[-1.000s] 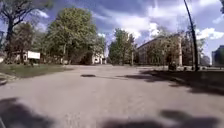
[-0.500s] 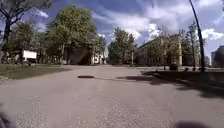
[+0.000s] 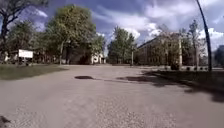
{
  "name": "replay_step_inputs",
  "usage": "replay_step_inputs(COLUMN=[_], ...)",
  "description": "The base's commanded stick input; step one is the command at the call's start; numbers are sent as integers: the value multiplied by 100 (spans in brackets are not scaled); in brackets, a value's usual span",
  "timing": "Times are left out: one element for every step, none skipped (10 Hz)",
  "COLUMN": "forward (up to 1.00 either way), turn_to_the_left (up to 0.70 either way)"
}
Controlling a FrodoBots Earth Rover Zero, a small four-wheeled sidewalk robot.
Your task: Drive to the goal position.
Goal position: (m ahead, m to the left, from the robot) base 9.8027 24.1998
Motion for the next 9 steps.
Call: replay_step_inputs(forward=[70,70,70,70,70,70,70,70,70], turn_to_the_left=[6,6,6,6,6,6,6,6,6])
